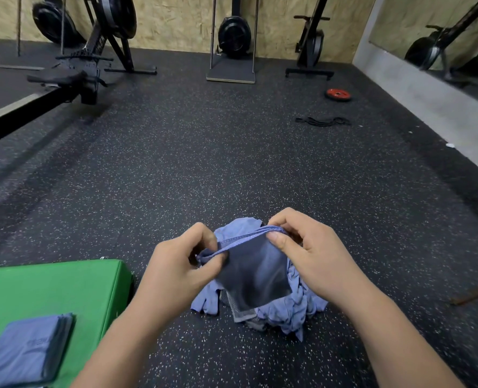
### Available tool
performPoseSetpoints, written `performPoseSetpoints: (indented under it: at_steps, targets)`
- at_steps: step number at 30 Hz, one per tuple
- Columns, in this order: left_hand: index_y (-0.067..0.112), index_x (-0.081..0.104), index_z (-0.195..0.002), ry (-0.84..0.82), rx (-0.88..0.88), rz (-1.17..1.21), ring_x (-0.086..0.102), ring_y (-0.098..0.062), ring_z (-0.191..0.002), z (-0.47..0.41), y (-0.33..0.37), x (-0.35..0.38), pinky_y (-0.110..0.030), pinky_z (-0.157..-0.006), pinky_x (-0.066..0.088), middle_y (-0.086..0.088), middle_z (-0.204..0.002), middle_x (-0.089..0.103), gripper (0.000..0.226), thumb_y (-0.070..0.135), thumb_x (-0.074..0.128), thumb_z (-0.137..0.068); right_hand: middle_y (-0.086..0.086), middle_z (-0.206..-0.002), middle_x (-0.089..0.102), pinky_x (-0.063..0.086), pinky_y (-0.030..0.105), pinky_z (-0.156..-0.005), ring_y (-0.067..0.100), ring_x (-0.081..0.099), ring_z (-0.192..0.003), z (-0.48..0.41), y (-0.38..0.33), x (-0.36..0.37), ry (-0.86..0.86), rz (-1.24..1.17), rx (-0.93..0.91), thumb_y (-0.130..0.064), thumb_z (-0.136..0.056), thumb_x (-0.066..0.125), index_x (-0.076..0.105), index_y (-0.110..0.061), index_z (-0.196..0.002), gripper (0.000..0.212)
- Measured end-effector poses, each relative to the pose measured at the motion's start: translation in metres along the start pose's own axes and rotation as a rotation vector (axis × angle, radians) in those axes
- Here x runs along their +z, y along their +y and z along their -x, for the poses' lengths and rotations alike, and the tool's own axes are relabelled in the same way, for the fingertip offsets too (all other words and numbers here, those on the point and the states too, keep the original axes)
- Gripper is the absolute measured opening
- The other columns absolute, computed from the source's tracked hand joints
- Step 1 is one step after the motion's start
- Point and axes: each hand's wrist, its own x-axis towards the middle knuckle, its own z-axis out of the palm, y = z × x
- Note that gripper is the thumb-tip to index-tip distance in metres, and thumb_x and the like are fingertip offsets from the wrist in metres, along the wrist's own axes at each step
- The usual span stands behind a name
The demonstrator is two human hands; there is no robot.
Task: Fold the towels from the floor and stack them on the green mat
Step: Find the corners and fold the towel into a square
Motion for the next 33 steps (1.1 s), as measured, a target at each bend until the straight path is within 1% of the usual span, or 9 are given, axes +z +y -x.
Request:
performPoseSetpoints:
  at_steps: [4, 10, 13, 15, 17, 21, 23, 27, 33]
  targets:
    - [0.023, 0.071, -0.080, -0.054, -0.024, 0.019, 0.059, -0.023, -0.062, 0.000, -0.003, -0.004, -0.039, -0.061, 0.049, 0.005, -0.070, 0.070, 0.024, 0.036, 0.090, -0.085, -0.003, -0.094, 0.069, 0.052, 0.043, -0.086, 0.019, 0.063, -0.089, 0.000, 0.000, -0.004, 0.019, 0.018, 0.009, -0.028, -0.105, 0.066, 0.068, -0.033, -0.104, 0.005]
    - [0.031, 0.075, -0.075, -0.040, -0.017, -0.004, 0.066, -0.021, -0.068, 0.001, -0.002, -0.006, -0.046, -0.065, 0.054, 0.008, -0.074, 0.074, 0.034, 0.064, 0.082, -0.079, -0.007, -0.096, 0.067, 0.050, 0.040, -0.086, 0.014, 0.063, -0.092, 0.000, 0.001, -0.006, 0.036, 0.083, -0.018, -0.028, -0.105, 0.065, 0.067, -0.035, -0.104, 0.008]
    - [0.023, 0.070, -0.079, -0.029, -0.023, 0.065, 0.063, -0.024, -0.068, 0.001, 0.002, -0.005, -0.045, -0.065, 0.054, 0.002, -0.074, 0.073, 0.036, 0.057, 0.082, -0.086, -0.007, -0.095, 0.066, 0.051, 0.039, -0.084, 0.015, 0.062, -0.090, 0.000, 0.000, -0.006, 0.051, 0.069, -0.019, -0.027, -0.105, 0.065, 0.067, -0.034, -0.103, 0.008]
    - [0.023, 0.064, -0.084, -0.045, -0.023, 0.147, 0.066, -0.015, -0.072, 0.002, 0.006, -0.002, -0.041, -0.072, 0.056, 0.003, -0.085, 0.077, 0.031, 0.050, 0.078, -0.091, -0.008, -0.096, 0.067, 0.052, 0.041, -0.084, 0.015, 0.063, -0.091, 0.000, -0.001, -0.006, 0.053, 0.058, -0.018, -0.025, -0.105, 0.065, 0.067, -0.032, -0.103, 0.007]
    - [0.025, 0.064, -0.092, -0.077, -0.030, 0.195, 0.069, -0.017, -0.081, 0.003, 0.008, 0.000, -0.046, -0.080, 0.058, 0.003, -0.098, 0.079, 0.025, 0.047, 0.071, -0.101, -0.008, -0.097, 0.068, 0.053, 0.042, -0.085, 0.015, 0.063, -0.092, 0.000, -0.002, -0.006, 0.047, 0.045, -0.014, -0.025, -0.106, 0.066, 0.067, -0.031, -0.104, 0.007]
    - [0.027, 0.065, -0.105, -0.129, -0.077, 0.191, 0.070, -0.026, -0.097, 0.004, 0.005, 0.003, -0.054, -0.091, 0.057, 0.007, -0.114, 0.077, 0.013, 0.016, 0.059, -0.108, -0.007, -0.097, 0.070, 0.053, 0.044, -0.083, 0.016, 0.064, -0.091, 0.001, -0.004, -0.008, 0.037, 0.014, -0.005, -0.025, -0.107, 0.065, 0.068, -0.031, -0.104, 0.007]
    - [0.029, 0.065, -0.110, -0.167, -0.080, 0.121, 0.071, -0.018, -0.100, 0.005, 0.006, 0.003, -0.050, -0.088, 0.057, 0.011, -0.116, 0.076, 0.023, 0.007, 0.066, -0.101, -0.006, -0.097, 0.070, 0.054, 0.045, -0.083, 0.016, 0.065, -0.091, 0.002, -0.004, -0.010, 0.044, 0.007, -0.003, -0.024, -0.107, 0.065, 0.069, -0.030, -0.104, 0.008]
    - [0.036, 0.062, -0.112, -0.162, -0.003, -0.003, 0.068, -0.012, -0.106, 0.007, 0.007, 0.007, -0.033, -0.085, 0.054, 0.019, -0.113, 0.071, 0.034, 0.013, 0.079, -0.092, -0.007, -0.099, 0.071, 0.054, 0.046, -0.083, 0.016, 0.066, -0.093, 0.002, -0.003, -0.013, 0.053, 0.015, 0.001, -0.021, -0.106, 0.065, 0.070, -0.031, -0.104, 0.011]
    - [0.035, 0.058, -0.094, -0.043, 0.104, -0.146, 0.063, -0.010, -0.085, 0.007, 0.006, 0.014, -0.030, -0.074, 0.051, 0.017, -0.094, 0.067, 0.034, 0.006, 0.076, -0.092, -0.006, -0.097, 0.070, 0.054, 0.046, -0.082, 0.017, 0.065, -0.092, 0.002, 0.000, -0.015, 0.053, 0.039, 0.007, -0.024, -0.107, 0.063, 0.069, -0.031, -0.104, 0.009]
